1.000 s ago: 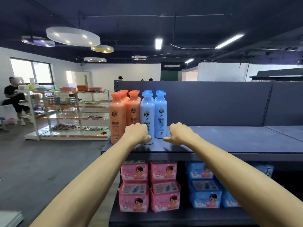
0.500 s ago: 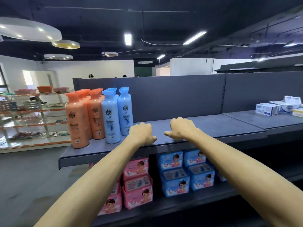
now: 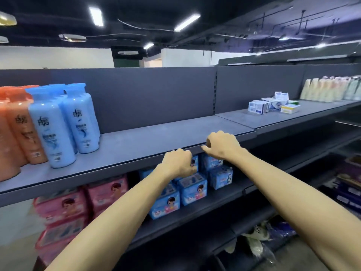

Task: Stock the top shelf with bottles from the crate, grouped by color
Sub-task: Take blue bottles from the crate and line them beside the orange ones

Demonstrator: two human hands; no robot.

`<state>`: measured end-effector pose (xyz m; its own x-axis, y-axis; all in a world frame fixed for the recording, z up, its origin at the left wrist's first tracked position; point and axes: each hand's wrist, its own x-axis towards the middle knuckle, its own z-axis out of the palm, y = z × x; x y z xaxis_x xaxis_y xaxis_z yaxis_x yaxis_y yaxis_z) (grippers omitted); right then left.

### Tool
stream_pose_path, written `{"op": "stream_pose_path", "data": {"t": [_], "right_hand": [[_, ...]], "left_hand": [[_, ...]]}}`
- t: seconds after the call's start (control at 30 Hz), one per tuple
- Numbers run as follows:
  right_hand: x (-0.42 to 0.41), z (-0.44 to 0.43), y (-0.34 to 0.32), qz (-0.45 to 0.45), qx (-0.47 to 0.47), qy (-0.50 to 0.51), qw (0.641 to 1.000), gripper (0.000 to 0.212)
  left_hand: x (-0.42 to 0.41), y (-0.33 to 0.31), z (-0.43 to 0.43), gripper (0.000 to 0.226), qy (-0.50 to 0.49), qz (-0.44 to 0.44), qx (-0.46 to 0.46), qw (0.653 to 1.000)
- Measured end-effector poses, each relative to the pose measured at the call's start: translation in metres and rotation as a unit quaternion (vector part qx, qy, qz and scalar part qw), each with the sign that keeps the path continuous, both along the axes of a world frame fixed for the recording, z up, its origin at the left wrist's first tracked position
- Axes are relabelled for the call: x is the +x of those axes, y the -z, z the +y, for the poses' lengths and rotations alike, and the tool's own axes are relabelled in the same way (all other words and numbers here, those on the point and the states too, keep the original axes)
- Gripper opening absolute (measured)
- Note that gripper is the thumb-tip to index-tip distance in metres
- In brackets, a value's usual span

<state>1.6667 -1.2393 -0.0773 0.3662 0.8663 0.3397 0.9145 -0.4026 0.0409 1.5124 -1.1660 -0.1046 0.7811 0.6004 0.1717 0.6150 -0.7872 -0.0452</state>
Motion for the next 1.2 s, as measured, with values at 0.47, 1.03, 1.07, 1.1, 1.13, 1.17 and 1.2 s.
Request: {"op": "stream_pose_path", "data": {"t": [0.47,1.03,1.07,1.1,1.13,1.17,1.2], "right_hand": [[0.043,-0.025,0.181,0.079,-0.103,-0.023,0.991,0.028],[-0.011,0.0,0.427,0.184,-0.291,-0.037,0.938,0.03],[-0.015,0.001,0.441,0.188,-0.302,-0.037,0.934,0.031],[-0.018,0.001,0.454,0.193,-0.311,-0.037,0.93,0.031],[-0.021,0.001,0.469,0.199,-0.323,-0.037,0.925,0.031],[-0.025,0.001,0.483,0.204,-0.335,-0.038,0.919,0.03],[-0.029,0.001,0.498,0.209,-0.347,-0.039,0.913,0.029]], "left_hand": [[0.032,0.186,-0.036,0.028,0.05,0.007,-0.099,0.994],[-0.037,0.39,-0.063,0.028,-0.08,0.078,-0.246,0.963],[-0.04,0.403,-0.063,0.028,-0.085,0.081,-0.255,0.96],[-0.042,0.413,-0.064,0.03,-0.089,0.087,-0.263,0.957],[-0.044,0.426,-0.065,0.032,-0.092,0.094,-0.271,0.954],[-0.045,0.436,-0.066,0.034,-0.097,0.1,-0.278,0.95],[-0.047,0.448,-0.067,0.034,-0.102,0.103,-0.287,0.947]]}}
